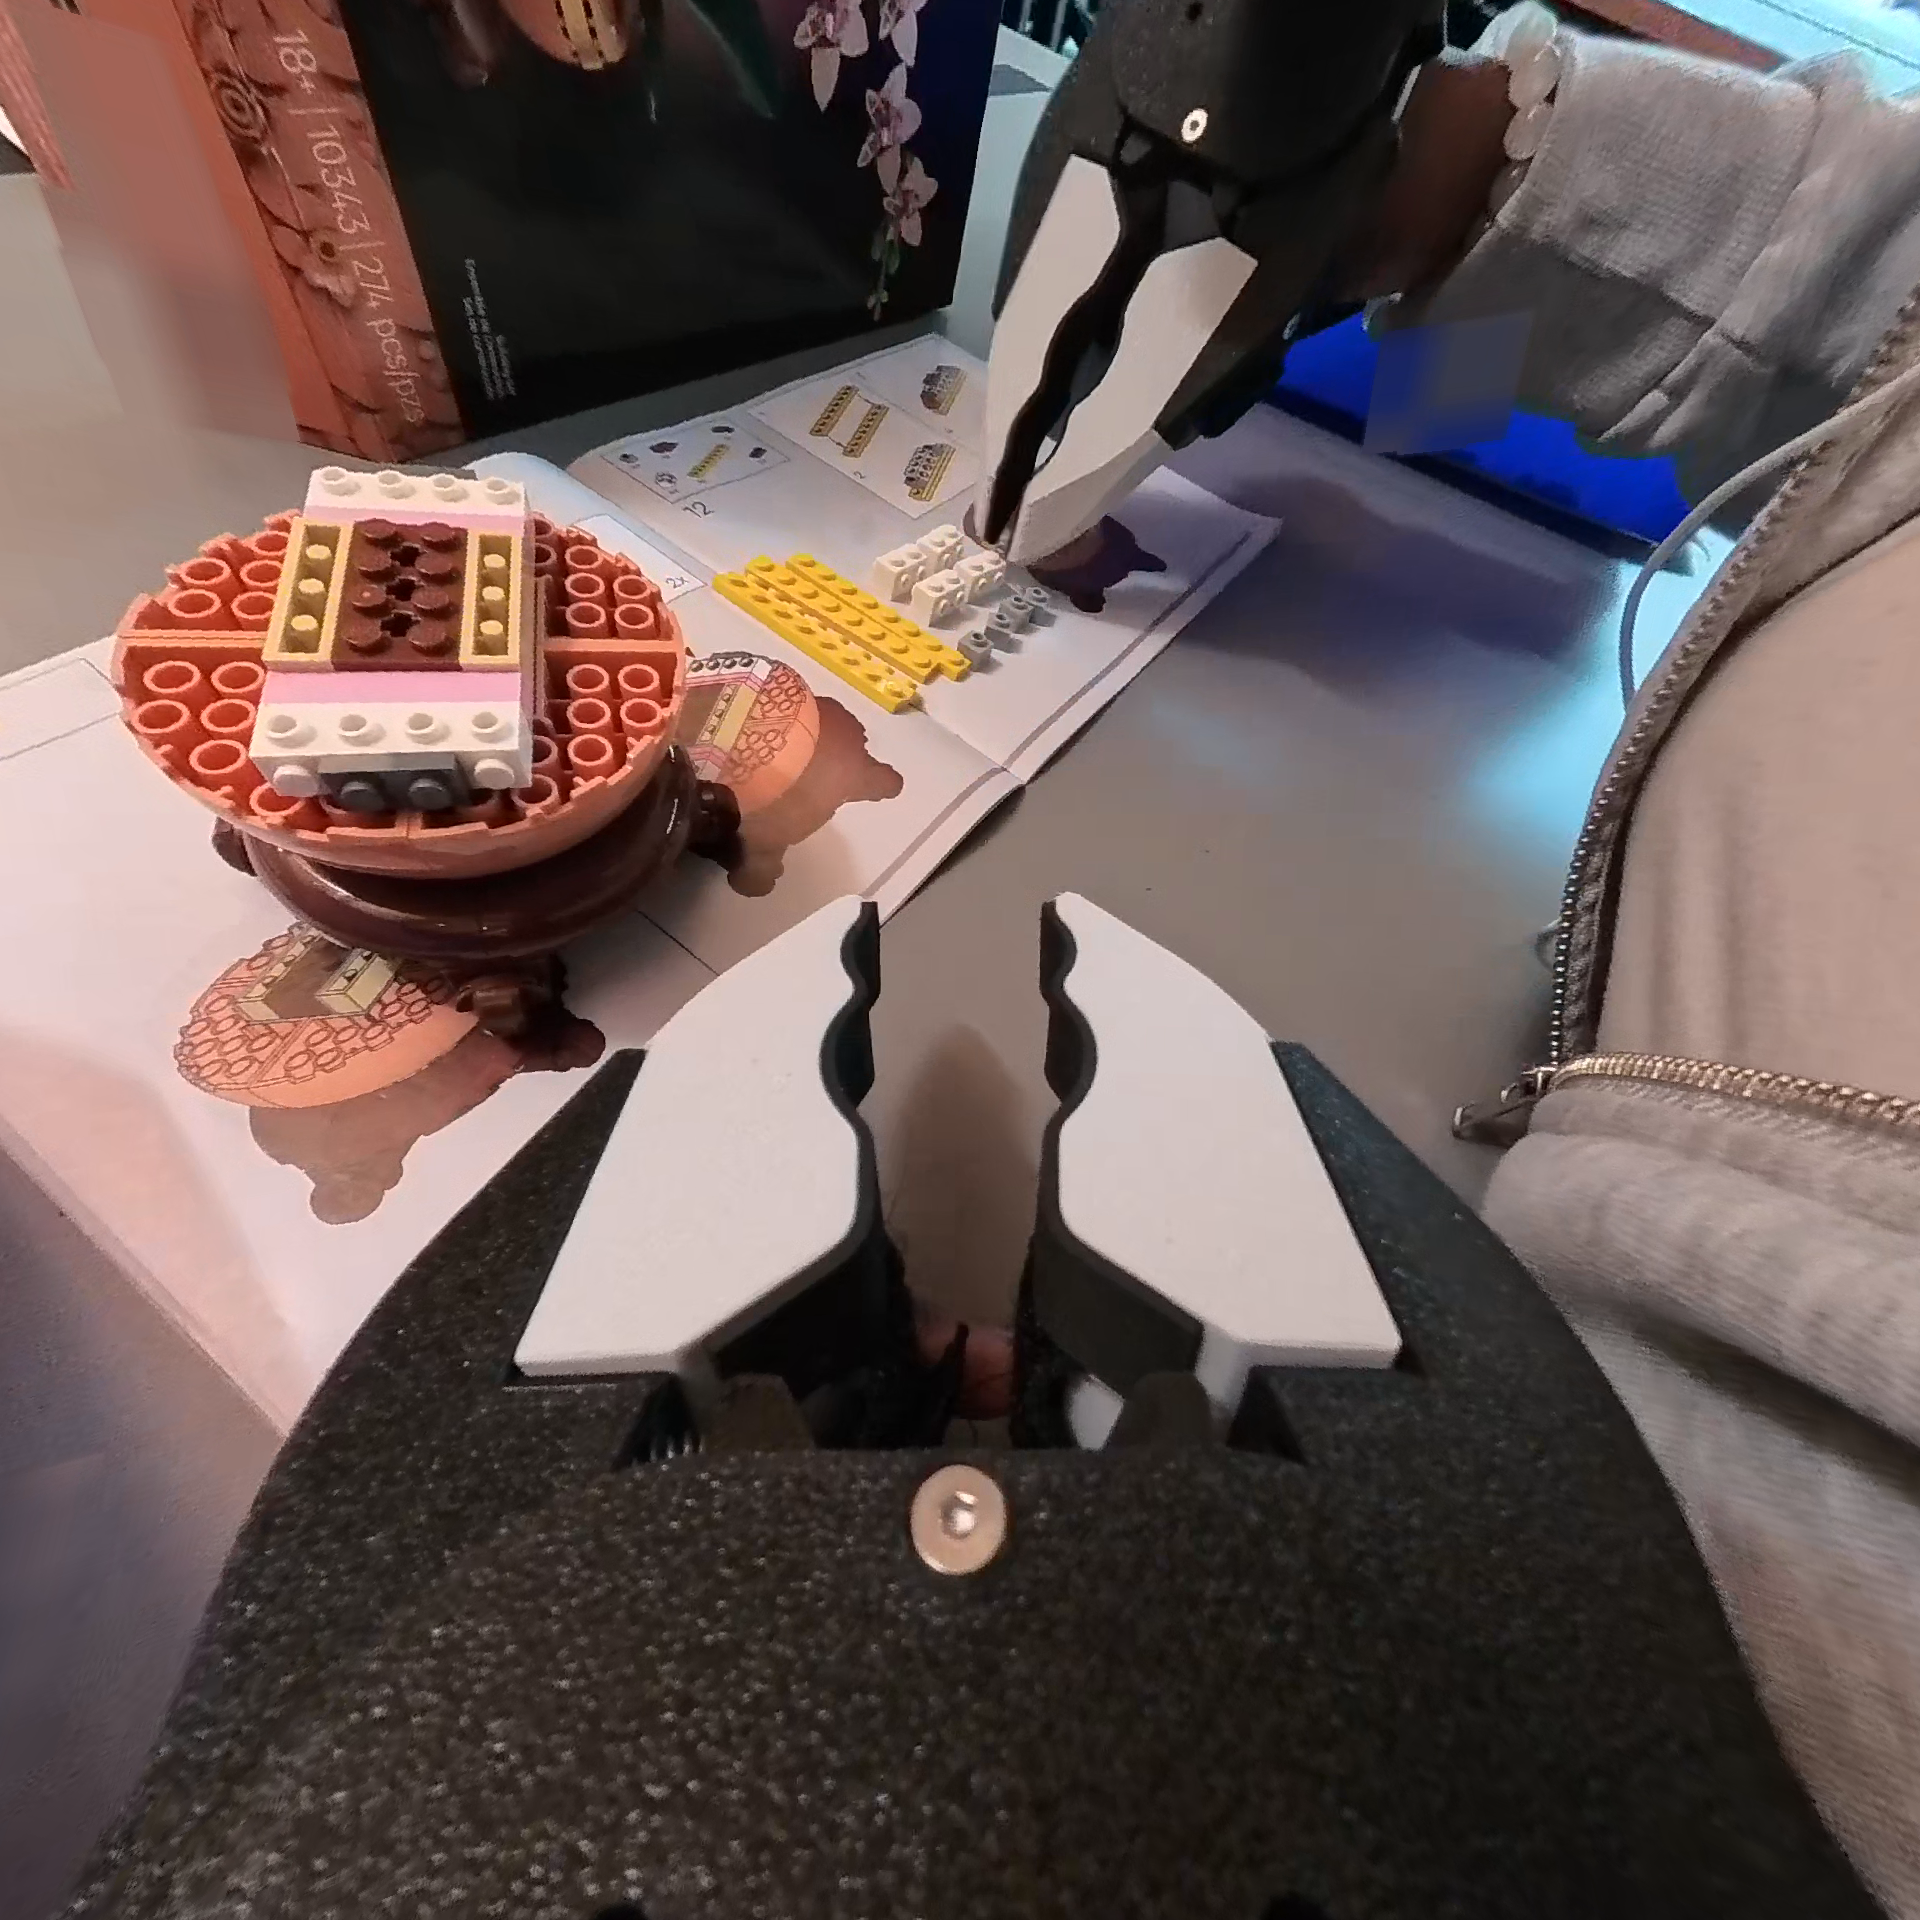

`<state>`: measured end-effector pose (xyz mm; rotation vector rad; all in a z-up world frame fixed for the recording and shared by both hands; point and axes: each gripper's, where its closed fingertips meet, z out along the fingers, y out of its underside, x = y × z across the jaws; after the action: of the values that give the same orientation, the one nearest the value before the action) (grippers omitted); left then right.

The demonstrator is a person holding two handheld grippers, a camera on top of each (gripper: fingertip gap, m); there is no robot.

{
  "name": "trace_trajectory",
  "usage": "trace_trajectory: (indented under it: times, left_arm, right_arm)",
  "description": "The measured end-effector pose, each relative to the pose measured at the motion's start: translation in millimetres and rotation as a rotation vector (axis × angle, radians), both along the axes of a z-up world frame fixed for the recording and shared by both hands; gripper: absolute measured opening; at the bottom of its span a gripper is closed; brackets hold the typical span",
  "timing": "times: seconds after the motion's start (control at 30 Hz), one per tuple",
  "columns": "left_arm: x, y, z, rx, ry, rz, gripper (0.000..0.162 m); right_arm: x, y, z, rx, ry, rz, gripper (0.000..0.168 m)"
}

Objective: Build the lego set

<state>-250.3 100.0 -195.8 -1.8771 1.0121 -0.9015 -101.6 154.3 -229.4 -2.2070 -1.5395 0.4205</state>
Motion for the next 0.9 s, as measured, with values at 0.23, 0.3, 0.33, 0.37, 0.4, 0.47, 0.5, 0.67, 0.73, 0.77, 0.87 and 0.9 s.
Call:
trace_trajectory:
  times: [0.23, 0.3, 0.33, 0.37, 0.4, 0.47, 0.5, 0.67, 0.73, 0.77, 0.87, 0.9]
  left_arm:
    - [0.2, 0.3, -1.3, -0.004, 0.008, 0.002, 0.029]
    - [0.5, 0.0, -2.2, -0.006, 0.014, -0.001, 0.029]
    - [0.7, 0.0, -2.4, -0.004, 0.017, -0.002, 0.029]
    - [0.8, -0.2, -2.6, -0.001, 0.020, -0.002, 0.029]
    - [0.9, -0.2, -2.7, 0.002, 0.022, -0.001, 0.029]
    - [0.9, 0.0, -2.6, 0.009, 0.025, 0.003, 0.028]
    - [0.8, 0.1, -2.4, 0.014, 0.025, 0.005, 0.028]
    - [-1.0, 1.6, 1.9, 0.033, 0.001, 0.021, 0.021]
    - [-2.2, 2.1, 7.2, 0.055, -0.030, 0.028, 0.017]
    - [-2.2, 0.9, 11.3, 0.075, -0.050, 0.019, 0.013]
    - [-1.0, -1.6, 21.6, 0.150, -0.068, -0.005, 0.008]
    - [-0.3, -1.1, 24.5, 0.184, -0.058, -0.006, 0.009]
  right_arm:
    - [0.3, 0.5, 0.5, 0.034, 0.026, -0.016, 0.005]
    - [0.2, 1.2, -0.9, 0.046, 0.030, -0.016, 0.005]
    - [-0.2, 1.3, -1.2, 0.048, 0.034, -0.016, 0.005]
    - [-0.4, 1.8, -0.8, 0.052, 0.040, -0.015, 0.005]
    - [0.0, 2.7, -0.4, 0.059, 0.042, -0.016, 0.005]
    - [0.7, 4.8, 2.8, 0.079, 0.055, -0.022, 0.005]
    - [0.2, 6.6, 7.8, 0.101, 0.081, -0.032, 0.005]
    - [1.4, 25.2, 108.2, 0.544, 0.579, -0.161, 0.004]
    - [15.4, 16.8, 156.4, 0.727, 0.805, -0.213, 0.012]
    - [20.7, 9.4, 171.3, 0.783, 0.873, -0.218, 0.029]
    - [27.8, -2.4, 188.0, 0.837, 0.910, -0.245, 0.083]
    - [28.6, -7.1, 192.3, 0.858, 0.910, -0.248, 0.091]
